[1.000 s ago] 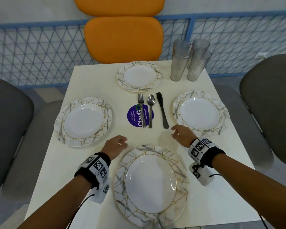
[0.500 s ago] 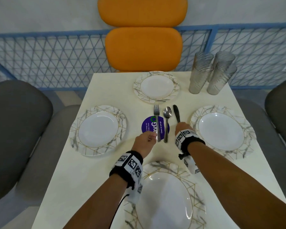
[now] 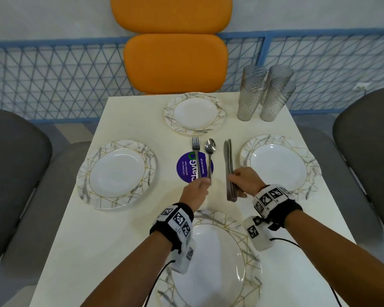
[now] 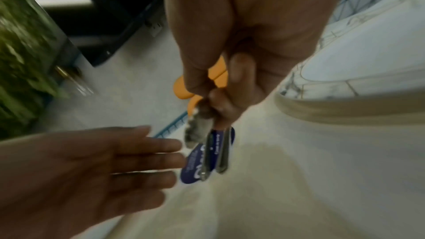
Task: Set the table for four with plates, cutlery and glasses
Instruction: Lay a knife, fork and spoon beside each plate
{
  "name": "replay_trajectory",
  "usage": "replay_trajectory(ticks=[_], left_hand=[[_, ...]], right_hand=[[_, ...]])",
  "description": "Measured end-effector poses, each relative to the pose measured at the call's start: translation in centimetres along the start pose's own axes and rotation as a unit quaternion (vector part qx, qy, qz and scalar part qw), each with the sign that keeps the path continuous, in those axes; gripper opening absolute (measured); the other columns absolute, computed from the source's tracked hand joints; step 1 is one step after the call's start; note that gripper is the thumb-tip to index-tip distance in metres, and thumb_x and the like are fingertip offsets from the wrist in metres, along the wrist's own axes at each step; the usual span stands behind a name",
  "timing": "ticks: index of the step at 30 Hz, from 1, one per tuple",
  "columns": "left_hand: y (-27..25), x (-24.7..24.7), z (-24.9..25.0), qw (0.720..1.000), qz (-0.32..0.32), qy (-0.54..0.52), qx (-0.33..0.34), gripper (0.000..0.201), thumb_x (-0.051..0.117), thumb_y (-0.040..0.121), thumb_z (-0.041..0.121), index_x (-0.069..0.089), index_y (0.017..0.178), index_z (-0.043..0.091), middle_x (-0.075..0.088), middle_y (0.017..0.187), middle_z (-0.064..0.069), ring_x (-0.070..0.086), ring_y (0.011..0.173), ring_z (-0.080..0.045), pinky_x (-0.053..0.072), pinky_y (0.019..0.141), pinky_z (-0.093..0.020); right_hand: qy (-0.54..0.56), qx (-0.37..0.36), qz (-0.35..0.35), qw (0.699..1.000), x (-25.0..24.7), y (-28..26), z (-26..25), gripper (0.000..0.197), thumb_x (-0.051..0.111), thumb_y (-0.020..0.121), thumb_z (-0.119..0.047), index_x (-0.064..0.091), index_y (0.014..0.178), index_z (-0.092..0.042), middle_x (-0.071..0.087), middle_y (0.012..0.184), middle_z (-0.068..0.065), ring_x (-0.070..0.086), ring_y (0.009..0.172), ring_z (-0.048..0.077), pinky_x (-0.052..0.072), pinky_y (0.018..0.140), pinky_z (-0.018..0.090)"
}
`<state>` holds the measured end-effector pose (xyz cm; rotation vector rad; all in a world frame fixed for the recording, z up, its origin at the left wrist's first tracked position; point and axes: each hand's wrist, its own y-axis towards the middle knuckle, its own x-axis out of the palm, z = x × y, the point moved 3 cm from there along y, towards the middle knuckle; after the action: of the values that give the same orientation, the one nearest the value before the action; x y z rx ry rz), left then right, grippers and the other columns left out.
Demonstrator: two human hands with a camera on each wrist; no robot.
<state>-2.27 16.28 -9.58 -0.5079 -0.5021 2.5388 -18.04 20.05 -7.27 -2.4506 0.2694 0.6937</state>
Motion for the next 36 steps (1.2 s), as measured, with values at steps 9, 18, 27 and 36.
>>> replay_trajectory(ticks=[9,18,27,36], left_hand=[[-2.1,2.6,2.5,0.983,-0.088,-0.163,-0.002,0.025,0.062,0.088,0.019,0.065,0.101,-0.002,0.066,0.082,-0.007,0.063,0.081,-0.022,0.055,0.079,-0.029],[-5.0,3.3,1.7,0.998,-0.051,-0.027,0.018,0.016,0.069,0.081,0.023,0.072,0.091,0.01,0.072,0.094,-0.014,0.067,0.097,-0.03,0.054,0.09,-0.041],[-6.3,1.1,-0.4,0.995,-0.006,-0.097,-0.031,0.021,0.068,0.082,0.01,0.069,0.097,-0.004,0.069,0.082,-0.013,0.066,0.081,-0.029,0.054,0.086,-0.04],[-6.9,0.4,-1.0,0.994,0.006,-0.109,-0.028,0.019,0.068,0.082,0.011,0.069,0.098,0.001,0.067,0.083,-0.009,0.064,0.072,-0.018,0.055,0.067,-0.021]], right_hand=[[0.178,-0.071,-0.148,0.97,1.4,-5.7,1.0,0.018,0.048,0.091,-0.005,0.06,0.094,0.007,0.054,0.056,0.009,0.047,0.036,0.012,0.037,0.038,0.019],[0.195,-0.076,-0.127,0.97,1.0,-8.7,3.7,0.027,0.052,0.092,-0.009,0.065,0.069,-0.01,0.06,0.054,-0.003,0.052,0.049,0.006,0.045,0.052,0.014],[0.057,-0.007,-0.012,0.998,-2.3,-12.5,12.2,0.007,0.061,0.084,0.0,0.057,0.082,-0.006,0.059,0.044,-0.002,0.05,0.038,0.012,0.043,0.044,0.017],[-0.055,0.106,-0.055,0.991,1.6,-15.7,17.0,0.026,0.053,0.082,0.004,0.051,0.062,-0.013,0.055,0.04,-0.004,0.048,0.029,0.004,0.043,0.039,0.015]])
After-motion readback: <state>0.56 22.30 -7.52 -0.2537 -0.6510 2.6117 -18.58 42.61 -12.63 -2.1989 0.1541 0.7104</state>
